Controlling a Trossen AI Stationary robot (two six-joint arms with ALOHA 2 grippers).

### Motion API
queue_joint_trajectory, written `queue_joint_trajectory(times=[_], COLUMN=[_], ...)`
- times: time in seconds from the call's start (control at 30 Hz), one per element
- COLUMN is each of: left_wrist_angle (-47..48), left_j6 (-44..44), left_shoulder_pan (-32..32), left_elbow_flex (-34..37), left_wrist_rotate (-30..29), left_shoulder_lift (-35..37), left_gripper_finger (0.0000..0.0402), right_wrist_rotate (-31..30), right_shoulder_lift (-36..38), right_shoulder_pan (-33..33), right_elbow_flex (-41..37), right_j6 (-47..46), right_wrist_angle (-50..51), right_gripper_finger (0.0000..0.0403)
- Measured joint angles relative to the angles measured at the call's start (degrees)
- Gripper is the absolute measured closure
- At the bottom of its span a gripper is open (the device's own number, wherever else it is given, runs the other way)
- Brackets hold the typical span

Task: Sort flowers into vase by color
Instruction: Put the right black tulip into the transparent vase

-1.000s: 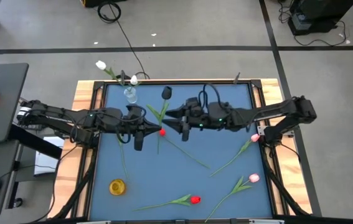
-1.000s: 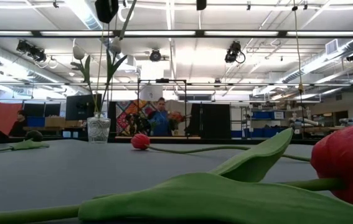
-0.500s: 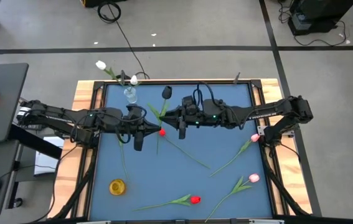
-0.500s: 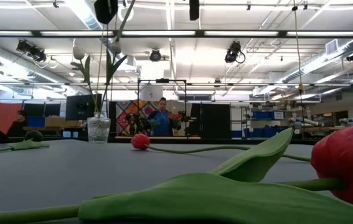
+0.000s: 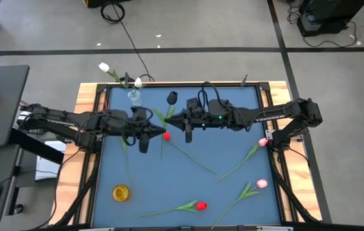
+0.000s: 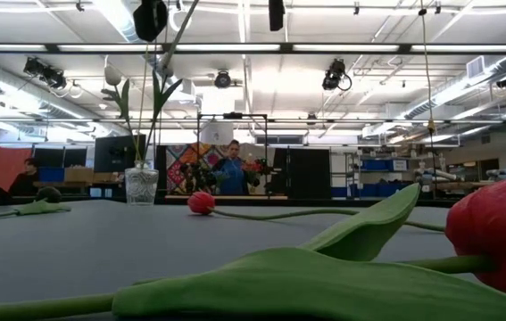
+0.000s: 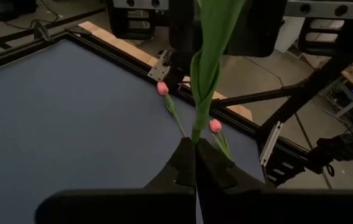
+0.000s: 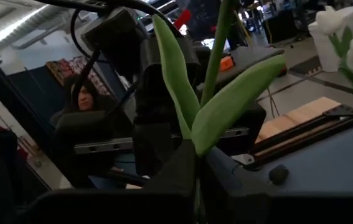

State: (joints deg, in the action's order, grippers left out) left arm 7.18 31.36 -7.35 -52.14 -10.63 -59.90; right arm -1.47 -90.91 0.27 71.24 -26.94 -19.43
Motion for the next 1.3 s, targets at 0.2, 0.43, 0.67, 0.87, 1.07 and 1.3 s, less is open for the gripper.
queue_joint_trajectory(times=[0.2, 0.43, 0.67, 0.87, 1.07, 1.3], left_wrist_angle=[0.3, 1.5, 4.0, 12.0, 19.3, 22.7], left_j6=[0.6, 1.9, 2.6, 2.6, 2.4, -0.7], left_shoulder_pan=[0.1, 0.1, 0.2, 1.9, 3.3, 3.4], left_elbow_flex=[0.0, 0.0, 0.0, 0.1, 0.0, 0.0], left_wrist_rotate=[0.2, 0.0, -2.0, -4.5, -6.6, -10.7], left_shoulder_lift=[0.0, 0.0, 0.7, 5.8, 14.7, 24.4], left_gripper_finger=[0.0401, 0.0401, 0.0348, 0.0287, 0.0269, 0.0268], right_wrist_rotate=[2.0, 5.0, 6.7, 3.5, 4.1, 7.7], right_shoulder_lift=[-1.6, -2.8, -4.6, -4.7, -7.0, -18.1], right_shoulder_pan=[-0.5, -0.8, -1.3, -2.1, -4.1, -6.1], right_elbow_flex=[0.1, 0.0, 0.0, 0.0, 0.1, 9.9], right_j6=[-2.4, -1.0, 3.4, 11.8, 22.7, 29.8], right_wrist_angle=[-0.7, -2.6, -6.0, -6.5, -11.2, -13.5], right_gripper_finger=[0.0321, 0.0287, 0.0388, 0.0395, 0.0395, 0.0396])
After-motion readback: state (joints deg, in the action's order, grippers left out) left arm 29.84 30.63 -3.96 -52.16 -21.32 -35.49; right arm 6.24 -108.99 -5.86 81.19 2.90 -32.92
